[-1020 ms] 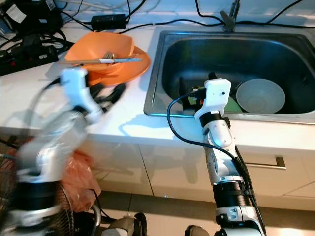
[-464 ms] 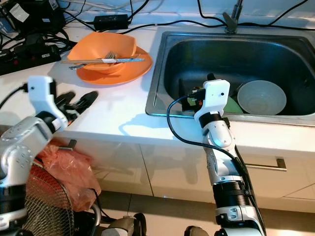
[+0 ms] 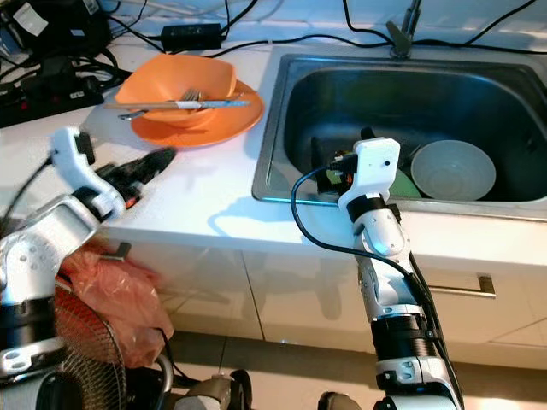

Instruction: Kitchen organization

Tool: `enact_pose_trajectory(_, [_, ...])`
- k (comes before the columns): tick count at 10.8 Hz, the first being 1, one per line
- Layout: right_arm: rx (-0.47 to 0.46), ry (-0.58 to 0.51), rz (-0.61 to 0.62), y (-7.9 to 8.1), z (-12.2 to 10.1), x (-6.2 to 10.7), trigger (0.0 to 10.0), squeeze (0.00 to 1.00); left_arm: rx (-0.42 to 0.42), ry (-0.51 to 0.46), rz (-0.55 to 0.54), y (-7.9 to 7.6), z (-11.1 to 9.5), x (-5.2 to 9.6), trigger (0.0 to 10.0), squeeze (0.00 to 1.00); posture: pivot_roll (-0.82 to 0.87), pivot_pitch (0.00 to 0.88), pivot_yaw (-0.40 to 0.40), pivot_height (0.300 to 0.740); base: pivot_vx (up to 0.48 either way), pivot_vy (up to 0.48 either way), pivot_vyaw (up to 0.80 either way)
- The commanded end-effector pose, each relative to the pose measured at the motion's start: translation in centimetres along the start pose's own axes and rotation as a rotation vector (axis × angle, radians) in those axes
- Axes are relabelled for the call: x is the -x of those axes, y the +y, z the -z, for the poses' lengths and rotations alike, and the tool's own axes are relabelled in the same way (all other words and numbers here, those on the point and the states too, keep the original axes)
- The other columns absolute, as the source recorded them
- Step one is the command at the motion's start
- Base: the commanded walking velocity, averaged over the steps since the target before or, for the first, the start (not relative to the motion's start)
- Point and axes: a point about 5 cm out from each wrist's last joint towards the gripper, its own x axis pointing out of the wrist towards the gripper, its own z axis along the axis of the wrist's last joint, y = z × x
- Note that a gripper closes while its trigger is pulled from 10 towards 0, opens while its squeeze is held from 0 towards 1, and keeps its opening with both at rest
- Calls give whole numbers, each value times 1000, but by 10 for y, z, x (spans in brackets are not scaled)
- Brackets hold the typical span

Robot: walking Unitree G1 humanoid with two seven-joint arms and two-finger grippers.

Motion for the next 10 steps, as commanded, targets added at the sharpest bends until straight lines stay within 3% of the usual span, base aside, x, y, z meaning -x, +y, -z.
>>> enact_pose_trajectory(1, [0, 2, -10, 1, -1, -2, 10000, 0, 49, -1, 0, 0, -3, -1, 10000, 0, 94, 141, 44, 740, 0, 0, 0])
enact_pose_trajectory(4, [5, 1, -8, -1, -3, -1, 10000, 0, 184, 18, -34, -10, -12, -12, 10000, 0, 77, 144, 46, 740, 0, 0, 0])
enact_pose_trajectory(6, [7, 4, -9, -2, -2, -1, 10000, 0, 206, 46, -94, -16, -21, -12, 10000, 0, 80, 144, 46, 740, 0, 0, 0])
enact_pose_trajectory(10, [0, 5, -22, 2, -2, -3, 10000, 0, 207, 70, -153, -16, -19, -10, 10000, 0, 87, 138, 46, 740, 0, 0, 0])
